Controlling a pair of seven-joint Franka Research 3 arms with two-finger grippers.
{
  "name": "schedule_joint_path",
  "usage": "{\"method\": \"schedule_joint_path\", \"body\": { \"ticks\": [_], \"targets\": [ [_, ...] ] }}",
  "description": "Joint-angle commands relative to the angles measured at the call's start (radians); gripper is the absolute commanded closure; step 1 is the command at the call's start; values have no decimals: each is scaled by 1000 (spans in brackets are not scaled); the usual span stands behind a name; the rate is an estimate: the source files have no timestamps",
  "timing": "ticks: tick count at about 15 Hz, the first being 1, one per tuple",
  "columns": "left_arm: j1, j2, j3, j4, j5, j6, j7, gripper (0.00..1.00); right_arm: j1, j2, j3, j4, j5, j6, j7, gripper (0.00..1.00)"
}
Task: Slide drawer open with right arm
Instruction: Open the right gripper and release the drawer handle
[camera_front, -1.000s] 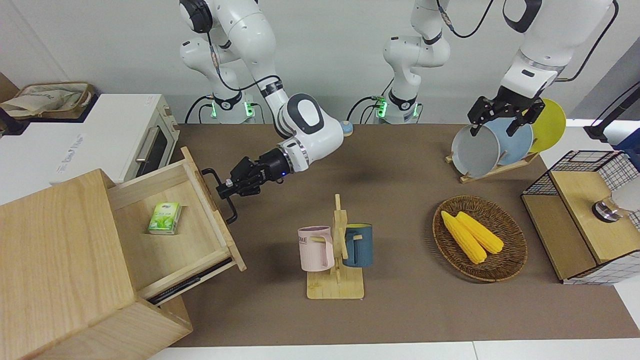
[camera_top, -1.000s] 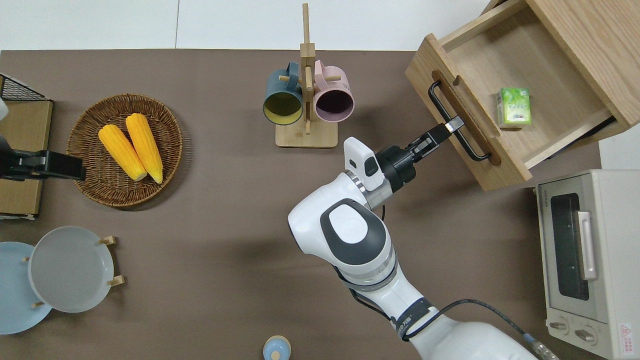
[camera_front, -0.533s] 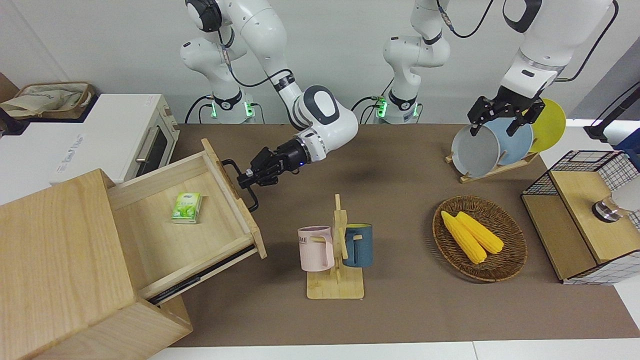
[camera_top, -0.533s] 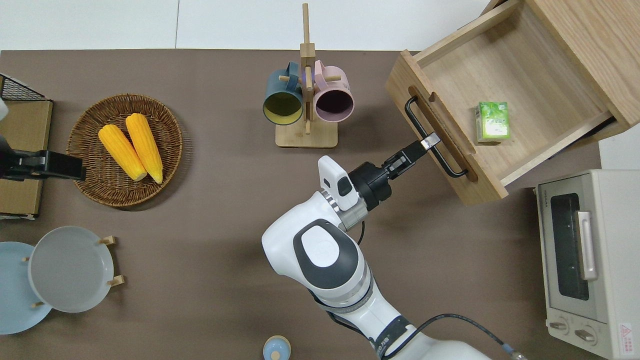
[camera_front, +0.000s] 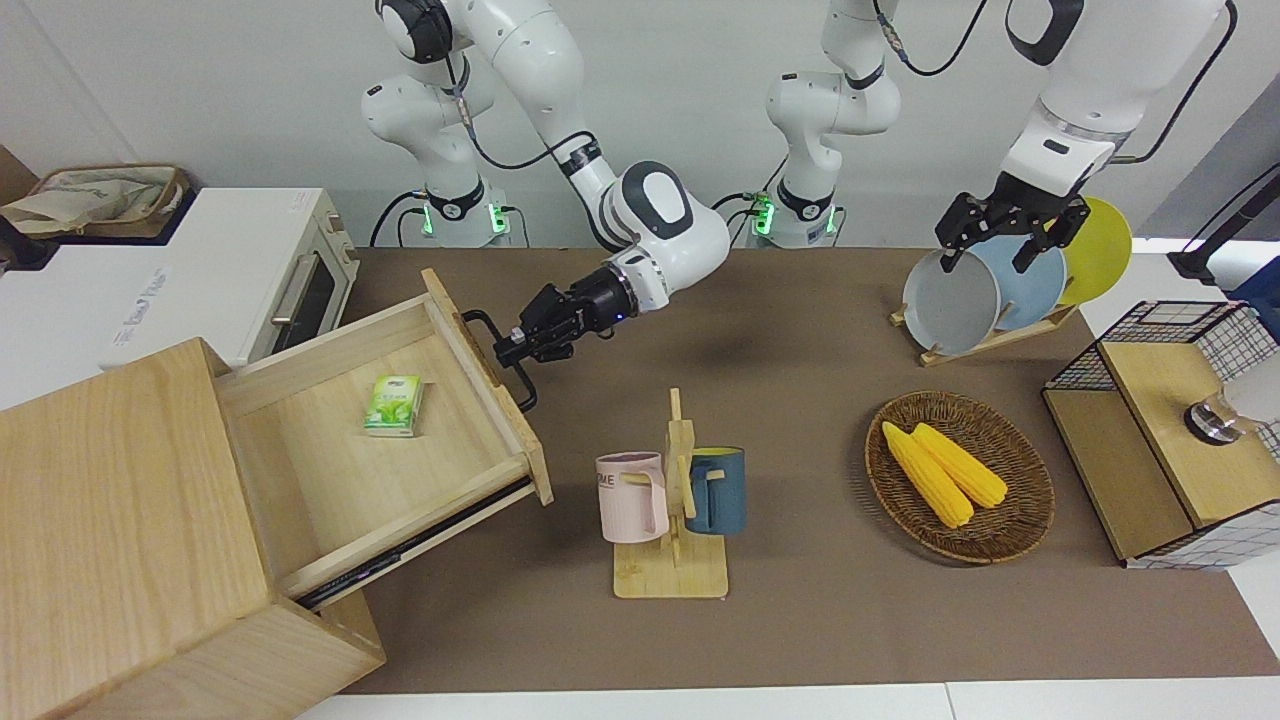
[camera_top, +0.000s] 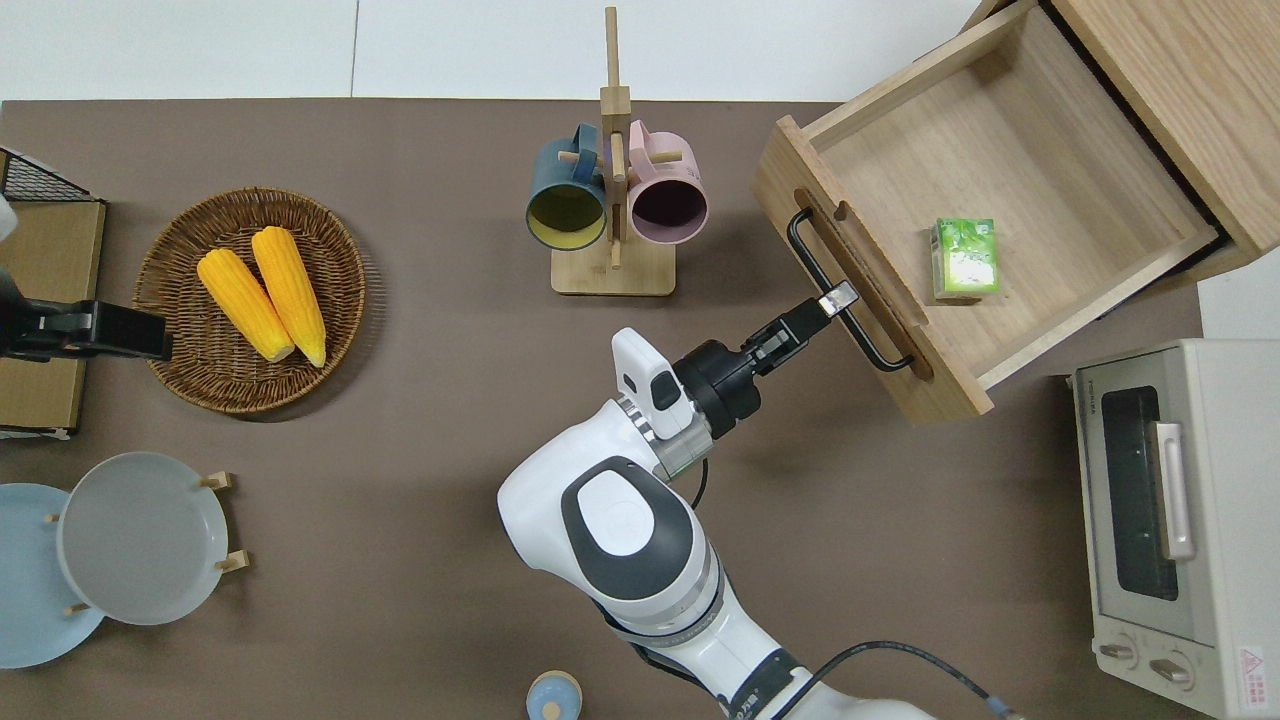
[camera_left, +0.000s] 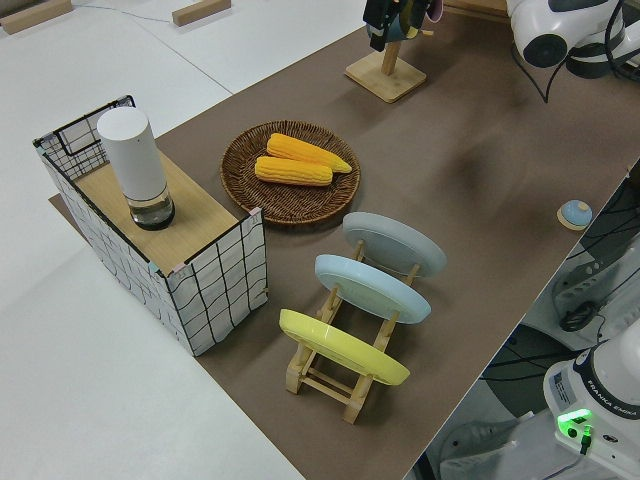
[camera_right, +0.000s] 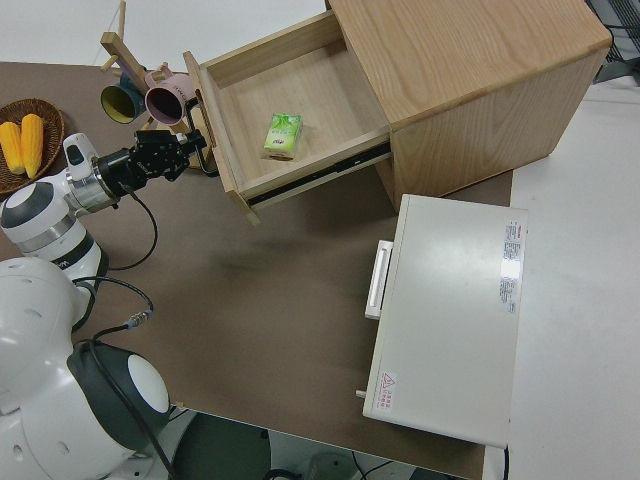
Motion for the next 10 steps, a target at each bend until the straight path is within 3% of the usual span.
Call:
{"method": "schedule_joint_path", "body": {
  "ticks": [1,8,9,10],
  "targets": [
    [-17,13,18,20,12,0,6,2,47,-6,5,32,50,-45,-49,986],
    [-17,13,17,20,12,0,8,5,47,0,2,30,47,-40,-46,961],
    [-17,13,17,20,12,0,8,2,49,1,1,30,47,-40,-44,882],
    [-17,13,17,20,12,0,8,5,49,7,1,30,47,-40,-35,676]
  ]
}}
